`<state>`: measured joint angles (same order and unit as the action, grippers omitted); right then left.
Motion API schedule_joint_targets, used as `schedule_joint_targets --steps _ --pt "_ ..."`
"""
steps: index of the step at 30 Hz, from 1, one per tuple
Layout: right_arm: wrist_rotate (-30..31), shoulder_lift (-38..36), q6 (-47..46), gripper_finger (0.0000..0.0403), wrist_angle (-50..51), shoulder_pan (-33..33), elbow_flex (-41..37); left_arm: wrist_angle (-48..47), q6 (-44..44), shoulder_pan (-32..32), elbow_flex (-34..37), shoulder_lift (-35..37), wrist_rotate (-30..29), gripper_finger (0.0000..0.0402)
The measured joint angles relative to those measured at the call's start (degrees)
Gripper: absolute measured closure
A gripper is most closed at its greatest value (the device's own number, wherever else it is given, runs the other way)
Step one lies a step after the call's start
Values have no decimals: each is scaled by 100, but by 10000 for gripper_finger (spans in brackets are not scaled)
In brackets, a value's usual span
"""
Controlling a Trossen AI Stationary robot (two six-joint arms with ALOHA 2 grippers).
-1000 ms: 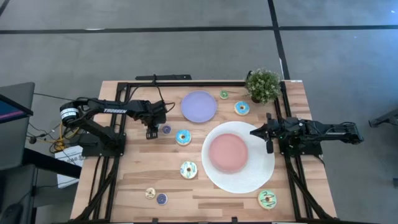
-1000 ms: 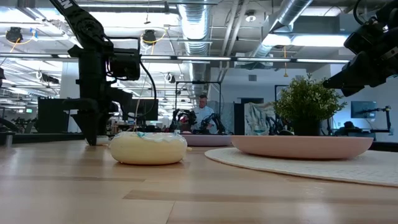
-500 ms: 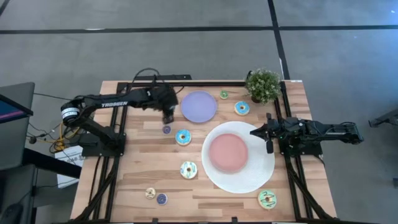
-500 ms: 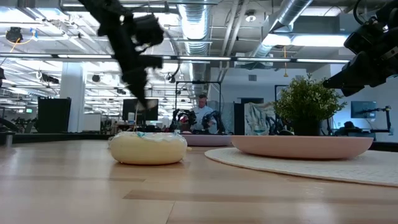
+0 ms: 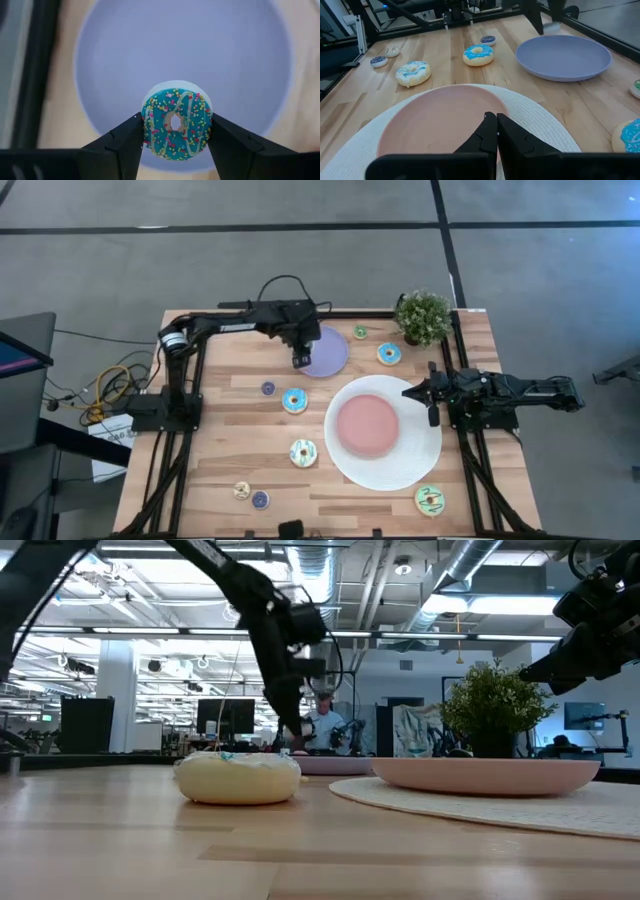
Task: Pick & Place donuts
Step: Put the small blue donut on the violet plate
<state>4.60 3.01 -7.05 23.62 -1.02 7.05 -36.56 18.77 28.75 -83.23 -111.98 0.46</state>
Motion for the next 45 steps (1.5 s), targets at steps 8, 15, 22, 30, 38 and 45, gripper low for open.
schedule_joint_targets --steps 8,15,22,30,38,45 --pt "-3 0 0 401 0 2 0 50 -84 354 -67 -263 334 207" --pt "-5 0 -2 401 0 0 0 444 49 348 -69 -372 376 207" --pt "4 2 -1 401 2 2 0 592 91 345 -67 -686 226 207" --pt "-2 2 -1 401 2 0 0 514 107 356 -67 -672 206 207" --pt "-4 2 0 401 1 0 0 433 148 361 -67 -722 211 207" --pt "-4 2 0 401 0 0 0 371 117 361 -67 -722 213 207"
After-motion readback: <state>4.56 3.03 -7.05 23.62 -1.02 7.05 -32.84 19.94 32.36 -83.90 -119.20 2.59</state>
